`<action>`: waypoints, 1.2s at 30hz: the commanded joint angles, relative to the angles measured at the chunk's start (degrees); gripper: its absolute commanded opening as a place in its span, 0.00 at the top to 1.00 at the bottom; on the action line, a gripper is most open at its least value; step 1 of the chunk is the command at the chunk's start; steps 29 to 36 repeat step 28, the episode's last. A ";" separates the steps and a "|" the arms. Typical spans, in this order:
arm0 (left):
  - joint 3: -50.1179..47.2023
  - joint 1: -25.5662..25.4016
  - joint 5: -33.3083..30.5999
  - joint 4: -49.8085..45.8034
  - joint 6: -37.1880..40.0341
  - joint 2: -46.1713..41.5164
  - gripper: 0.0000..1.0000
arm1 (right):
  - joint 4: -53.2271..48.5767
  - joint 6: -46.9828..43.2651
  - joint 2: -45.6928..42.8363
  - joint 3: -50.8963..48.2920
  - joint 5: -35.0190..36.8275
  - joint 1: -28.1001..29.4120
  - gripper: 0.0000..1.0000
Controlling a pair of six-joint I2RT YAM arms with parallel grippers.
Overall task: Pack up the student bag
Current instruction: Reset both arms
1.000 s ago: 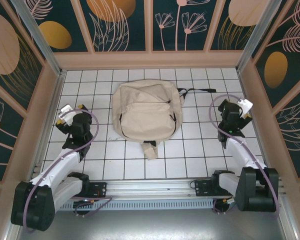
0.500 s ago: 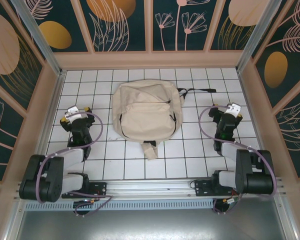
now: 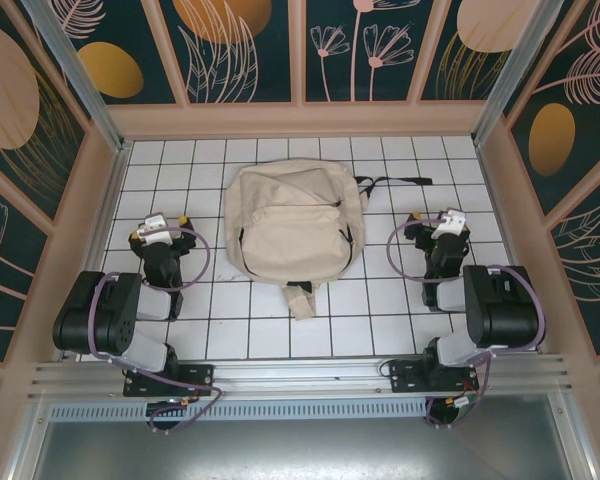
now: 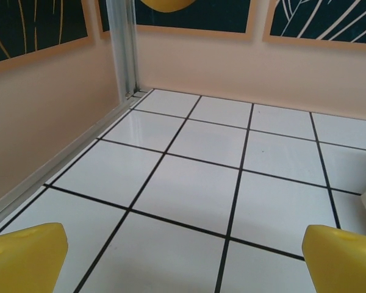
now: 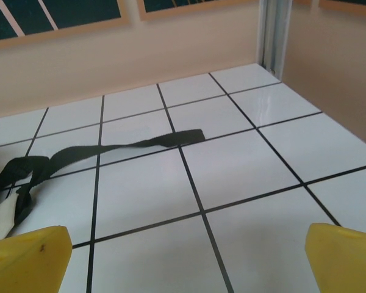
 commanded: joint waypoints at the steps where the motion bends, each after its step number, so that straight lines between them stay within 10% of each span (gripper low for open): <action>1: 1.08 0.32 1.72 3.34 0.79 0.30 0.01 | 6.06 -1.07 1.00 -0.86 -1.04 0.33 0.01; 36: 1.50 0.55 1.89 2.57 0.79 0.33 0.01 | 5.41 -0.72 1.04 -0.59 -1.70 -0.04 0.01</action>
